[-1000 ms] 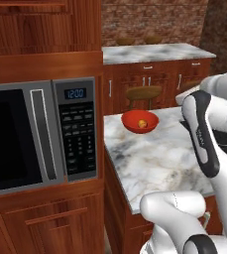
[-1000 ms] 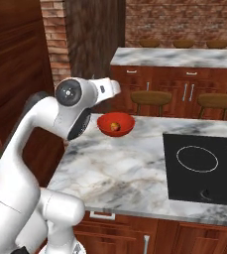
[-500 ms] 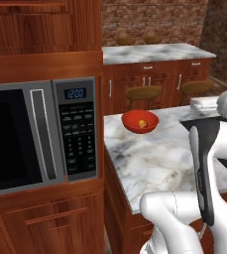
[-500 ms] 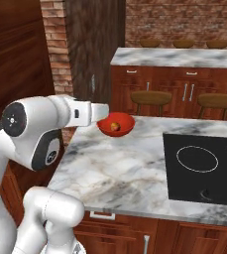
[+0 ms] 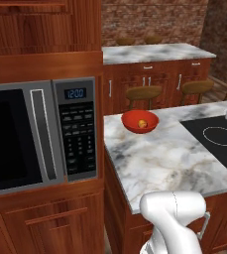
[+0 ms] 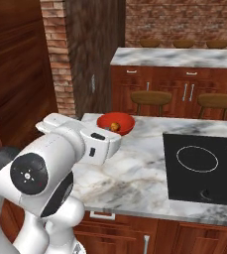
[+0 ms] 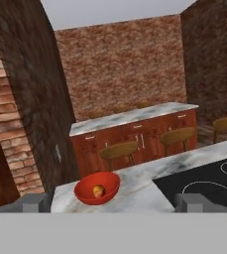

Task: Retrieve the peach and orange from the fridge and place them into the bowl on the dining table.

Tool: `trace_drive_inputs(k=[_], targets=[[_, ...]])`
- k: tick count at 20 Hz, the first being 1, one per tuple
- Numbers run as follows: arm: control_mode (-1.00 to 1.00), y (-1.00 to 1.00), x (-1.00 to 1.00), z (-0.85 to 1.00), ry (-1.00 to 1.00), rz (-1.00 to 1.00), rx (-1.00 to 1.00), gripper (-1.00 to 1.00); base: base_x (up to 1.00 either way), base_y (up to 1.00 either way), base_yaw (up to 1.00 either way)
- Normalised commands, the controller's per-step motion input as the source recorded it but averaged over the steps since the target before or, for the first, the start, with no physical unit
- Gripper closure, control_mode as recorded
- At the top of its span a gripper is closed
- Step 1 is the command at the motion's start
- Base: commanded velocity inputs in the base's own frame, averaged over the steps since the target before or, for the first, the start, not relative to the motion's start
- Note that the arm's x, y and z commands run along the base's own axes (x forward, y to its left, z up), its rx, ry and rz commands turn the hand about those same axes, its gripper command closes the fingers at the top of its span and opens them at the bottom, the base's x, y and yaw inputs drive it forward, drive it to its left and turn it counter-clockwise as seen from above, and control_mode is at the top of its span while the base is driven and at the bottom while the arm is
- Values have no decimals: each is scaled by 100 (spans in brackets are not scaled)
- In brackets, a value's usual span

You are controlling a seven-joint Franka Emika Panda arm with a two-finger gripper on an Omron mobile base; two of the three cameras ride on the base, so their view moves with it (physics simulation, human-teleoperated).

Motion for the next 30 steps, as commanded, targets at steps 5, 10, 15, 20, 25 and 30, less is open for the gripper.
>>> trace_drive_inputs(k=[5, 10, 15, 20, 25, 30], targets=[[-100, 2, -36, 0, 2, 20, 9, -100, 0, 0, 0], [-100, 41, 0, 0, 1, 1, -1, -100, 0, 0, 0], [-100, 63, 1, -1, 10, 0, -10, -100, 0, 0, 0], [-100, 55, 7, -4, 7, -2, -11, -100, 0, 0, 0], [100, 7, 1, 0, 0, -1, -1, -100, -1, 0, 0], [100, 0, 0, 0, 0, 0, 0, -100, -49, -8, 0]])
